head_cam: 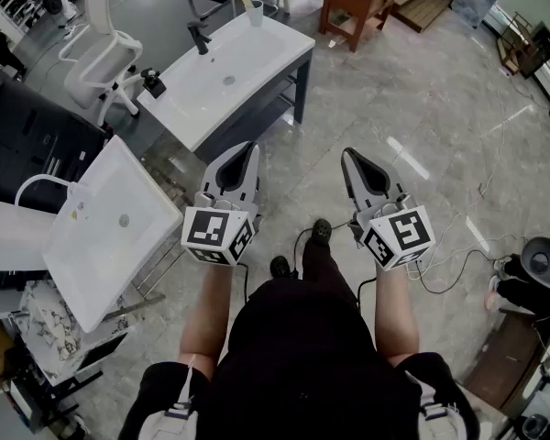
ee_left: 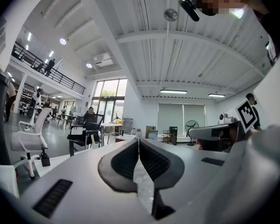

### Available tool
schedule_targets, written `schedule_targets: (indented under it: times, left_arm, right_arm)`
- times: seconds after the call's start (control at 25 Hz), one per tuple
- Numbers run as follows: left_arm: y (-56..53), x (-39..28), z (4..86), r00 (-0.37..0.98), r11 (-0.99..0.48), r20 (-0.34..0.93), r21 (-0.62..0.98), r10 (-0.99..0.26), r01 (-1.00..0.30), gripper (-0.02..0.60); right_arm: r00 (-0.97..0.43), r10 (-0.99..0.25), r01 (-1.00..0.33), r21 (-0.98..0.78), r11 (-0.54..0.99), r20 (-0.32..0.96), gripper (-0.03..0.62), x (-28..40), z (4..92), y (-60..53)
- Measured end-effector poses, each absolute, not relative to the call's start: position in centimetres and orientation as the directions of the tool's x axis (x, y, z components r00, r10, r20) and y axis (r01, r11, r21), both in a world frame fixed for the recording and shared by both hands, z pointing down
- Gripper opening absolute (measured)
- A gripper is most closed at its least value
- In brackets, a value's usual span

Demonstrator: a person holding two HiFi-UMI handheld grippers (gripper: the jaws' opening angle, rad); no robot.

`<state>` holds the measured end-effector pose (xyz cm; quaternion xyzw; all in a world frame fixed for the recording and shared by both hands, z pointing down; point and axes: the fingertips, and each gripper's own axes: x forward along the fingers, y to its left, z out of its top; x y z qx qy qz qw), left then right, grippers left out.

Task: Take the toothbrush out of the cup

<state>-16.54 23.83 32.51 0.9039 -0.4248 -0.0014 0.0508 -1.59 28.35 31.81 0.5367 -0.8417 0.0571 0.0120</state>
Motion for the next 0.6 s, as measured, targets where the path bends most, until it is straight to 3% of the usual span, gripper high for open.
schedule_targets:
  times: [0.6]
  left_arm:
    - [23.5,-16.0,33.1,0.653,-0.646,0.067,0.096,-0.755,-0.757,0.023]
  right_arm:
    - [-0.391,-0.919,-0.916,-0.119,0.382,0.057,0.031,-1.1,30.8,27.0]
